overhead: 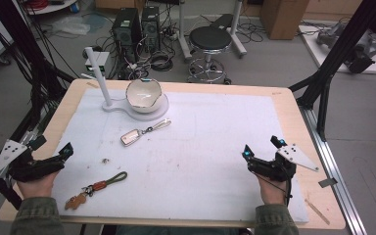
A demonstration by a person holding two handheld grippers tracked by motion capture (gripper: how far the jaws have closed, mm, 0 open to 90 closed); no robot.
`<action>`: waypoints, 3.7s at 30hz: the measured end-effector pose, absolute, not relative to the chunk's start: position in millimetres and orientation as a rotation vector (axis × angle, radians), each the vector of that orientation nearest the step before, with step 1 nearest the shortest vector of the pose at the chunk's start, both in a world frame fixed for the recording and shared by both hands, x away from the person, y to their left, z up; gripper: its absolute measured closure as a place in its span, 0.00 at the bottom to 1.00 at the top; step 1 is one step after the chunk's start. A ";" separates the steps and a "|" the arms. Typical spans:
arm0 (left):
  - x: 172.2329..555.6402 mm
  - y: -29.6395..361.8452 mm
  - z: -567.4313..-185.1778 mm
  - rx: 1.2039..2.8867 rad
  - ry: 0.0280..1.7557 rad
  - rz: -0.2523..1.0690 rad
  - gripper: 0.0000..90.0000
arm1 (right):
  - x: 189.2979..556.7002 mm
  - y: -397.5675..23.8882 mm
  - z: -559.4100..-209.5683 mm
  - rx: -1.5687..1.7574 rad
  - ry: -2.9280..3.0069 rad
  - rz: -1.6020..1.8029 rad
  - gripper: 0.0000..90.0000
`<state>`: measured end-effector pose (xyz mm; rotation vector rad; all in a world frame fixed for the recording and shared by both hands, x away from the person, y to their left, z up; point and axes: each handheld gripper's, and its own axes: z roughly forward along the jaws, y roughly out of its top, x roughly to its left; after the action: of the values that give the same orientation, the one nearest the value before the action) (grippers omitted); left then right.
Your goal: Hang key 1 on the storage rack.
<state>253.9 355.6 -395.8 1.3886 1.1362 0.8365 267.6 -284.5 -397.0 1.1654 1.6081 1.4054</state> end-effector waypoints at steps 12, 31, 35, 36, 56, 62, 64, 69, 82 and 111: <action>252.4 357.9 -395.9 1.368 1.138 0.821 0.02 | 266.6 -286.0 -397.6 1.184 1.604 1.410 0.01; 252.3 342.9 -390.9 1.445 1.082 0.804 0.02 | 268.3 -285.3 -399.3 1.166 1.627 1.406 0.01; 252.0 340.9 -391.3 1.461 1.074 0.793 0.02 | 268.1 -284.7 -399.7 1.171 1.638 1.402 0.01; 252.0 340.7 -391.5 1.466 1.073 0.789 0.02 | 268.2 -284.6 -399.7 1.170 1.638 1.402 0.01; 246.6 333.0 -396.0 1.560 1.048 0.712 0.02 | 268.5 -283.9 -400.4 1.165 1.648 1.400 0.01; 243.1 329.4 -397.5 1.594 1.040 0.685 0.02 | 268.1 -284.2 -400.2 1.168 1.646 1.400 0.01; 242.8 329.0 -397.8 1.596 1.038 0.682 0.02 | 268.1 -284.3 -400.2 1.167 1.646 1.401 0.01; 242.6 324.9 -399.4 1.627 1.029 0.655 0.02 | 268.2 -283.8 -400.4 1.166 1.649 1.396 0.01; 238.9 313.2 -404.8 1.734 0.975 0.589 0.02 | 269.3 -281.6 -401.8 1.156 1.682 1.392 0.01; 239.0 288.0 -417.2 1.967 0.872 0.403 0.04 | 269.2 -281.4 -402.0 1.158 1.681 1.372 0.01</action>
<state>239.0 288.0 -417.2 1.9666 0.8717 0.4025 269.2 -281.4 -402.0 1.1580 1.6808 1.3721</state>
